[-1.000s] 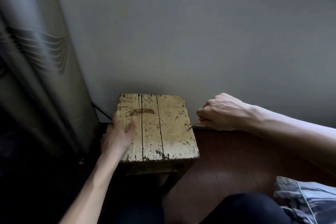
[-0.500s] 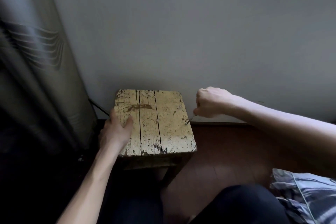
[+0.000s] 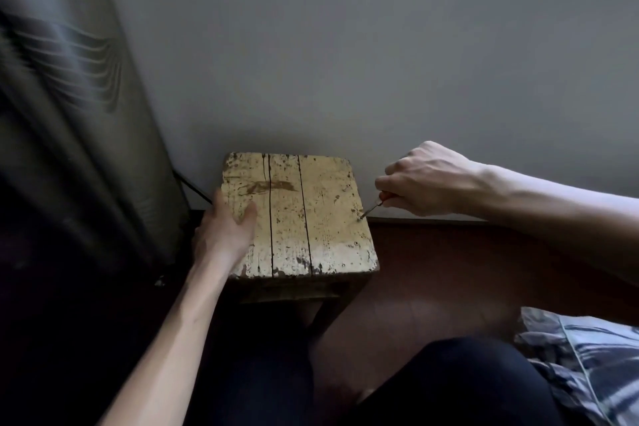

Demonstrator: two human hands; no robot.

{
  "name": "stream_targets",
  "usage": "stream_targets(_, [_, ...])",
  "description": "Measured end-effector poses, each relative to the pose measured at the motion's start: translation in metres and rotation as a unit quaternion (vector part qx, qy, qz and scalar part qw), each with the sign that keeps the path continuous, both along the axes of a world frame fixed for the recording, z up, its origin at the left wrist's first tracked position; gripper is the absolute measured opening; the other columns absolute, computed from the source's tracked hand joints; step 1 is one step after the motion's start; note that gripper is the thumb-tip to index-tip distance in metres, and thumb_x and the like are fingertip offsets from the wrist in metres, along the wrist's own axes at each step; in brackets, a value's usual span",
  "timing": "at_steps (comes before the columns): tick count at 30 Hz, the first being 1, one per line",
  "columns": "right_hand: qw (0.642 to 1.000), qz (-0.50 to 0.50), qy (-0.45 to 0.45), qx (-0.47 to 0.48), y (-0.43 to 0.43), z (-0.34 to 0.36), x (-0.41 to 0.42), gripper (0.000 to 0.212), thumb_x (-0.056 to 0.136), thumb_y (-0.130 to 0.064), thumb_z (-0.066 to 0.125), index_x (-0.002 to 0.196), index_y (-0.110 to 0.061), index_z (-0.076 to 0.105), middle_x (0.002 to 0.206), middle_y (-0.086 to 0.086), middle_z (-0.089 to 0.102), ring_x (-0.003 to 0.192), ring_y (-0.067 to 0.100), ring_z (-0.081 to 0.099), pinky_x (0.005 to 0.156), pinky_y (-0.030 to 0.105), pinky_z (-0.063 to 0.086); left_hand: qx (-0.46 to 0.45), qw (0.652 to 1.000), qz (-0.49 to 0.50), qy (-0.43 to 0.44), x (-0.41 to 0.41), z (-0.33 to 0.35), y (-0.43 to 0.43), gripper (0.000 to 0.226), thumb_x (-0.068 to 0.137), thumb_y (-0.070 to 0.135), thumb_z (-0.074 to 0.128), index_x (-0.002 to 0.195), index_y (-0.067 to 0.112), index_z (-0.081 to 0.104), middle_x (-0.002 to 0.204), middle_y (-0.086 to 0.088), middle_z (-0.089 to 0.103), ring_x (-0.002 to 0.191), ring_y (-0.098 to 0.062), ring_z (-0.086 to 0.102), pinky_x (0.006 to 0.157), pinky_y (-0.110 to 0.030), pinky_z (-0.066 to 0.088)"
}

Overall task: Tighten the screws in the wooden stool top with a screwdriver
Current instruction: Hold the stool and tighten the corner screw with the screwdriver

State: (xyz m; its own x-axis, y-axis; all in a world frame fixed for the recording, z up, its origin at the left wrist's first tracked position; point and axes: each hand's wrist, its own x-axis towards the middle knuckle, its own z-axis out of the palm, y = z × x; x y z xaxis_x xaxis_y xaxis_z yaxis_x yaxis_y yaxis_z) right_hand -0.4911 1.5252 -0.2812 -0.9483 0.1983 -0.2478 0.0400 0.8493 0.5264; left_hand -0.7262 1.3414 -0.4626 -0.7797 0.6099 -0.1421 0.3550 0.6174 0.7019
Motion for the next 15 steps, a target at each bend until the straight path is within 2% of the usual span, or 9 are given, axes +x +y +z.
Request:
stream_targets(5, [0.998, -0.039, 0.038, 0.01, -0.001, -0.006, -0.003, 0.034, 0.099, -0.043, 0.044, 0.087, -0.018, 0.063, 0.078, 0.003, 0.069, 0.073, 0.031, 0.067, 0.057, 0.03, 0.035, -0.009, 1.0, 0.003, 0.014, -0.002, -0.004, 0.003, 0.086, 0.097, 0.069, 0.039, 0.162, 0.021, 0.011, 0.161, -0.017, 0.036, 0.137, -0.042, 0.047, 0.109, -0.053, 0.043])
stream_targets(7, [0.99, -0.121, 0.064, -0.033, -0.001, -0.009, -0.004, 0.036, 0.096, -0.043, 0.054, 0.075, -0.014, 0.06, 0.066, 0.002, 0.061, 0.066, 0.034, 0.061, 0.057, 0.03, 0.04, -0.011, 1.0, 0.005, 0.015, -0.003, -0.004, 0.004, 0.086, 0.097, 0.069, 0.039, 0.162, 0.021, 0.01, 0.16, -0.017, 0.036, 0.137, -0.042, 0.047, 0.11, -0.052, 0.042])
stream_targets(10, [0.94, -0.292, 0.103, -0.145, 0.0, -0.013, -0.01, 0.042, 0.091, -0.045, 0.065, 0.065, -0.014, 0.052, 0.064, 0.001, 0.053, 0.063, 0.029, 0.054, 0.058, 0.03, 0.04, -0.009, 1.0, 0.005, 0.016, -0.002, -0.004, 0.003, 0.087, 0.097, 0.07, 0.039, 0.162, 0.021, 0.01, 0.161, -0.017, 0.035, 0.139, -0.041, 0.046, 0.111, -0.054, 0.042])
stream_targets(12, [0.927, -0.322, 0.113, -0.156, -0.002, -0.013, -0.011, 0.039, 0.09, -0.044, 0.065, 0.067, -0.014, 0.054, 0.069, 0.003, 0.056, 0.062, 0.025, 0.053, 0.056, 0.029, 0.038, -0.015, 1.0, 0.006, 0.015, -0.002, -0.004, 0.003, 0.087, 0.097, 0.069, 0.039, 0.162, 0.02, 0.01, 0.161, -0.017, 0.035, 0.139, -0.041, 0.046, 0.11, -0.054, 0.042])
stream_targets(15, [0.949, -0.267, 0.109, -0.129, -0.008, -0.012, -0.005, 0.025, 0.092, -0.044, 0.059, 0.086, -0.019, 0.059, 0.084, 0.004, 0.065, 0.07, 0.029, 0.057, 0.059, 0.031, 0.041, -0.017, 1.0, 0.007, 0.014, -0.001, -0.003, 0.002, 0.087, 0.097, 0.069, 0.04, 0.162, 0.02, 0.01, 0.158, -0.017, 0.04, 0.134, -0.042, 0.051, 0.104, -0.053, 0.045])
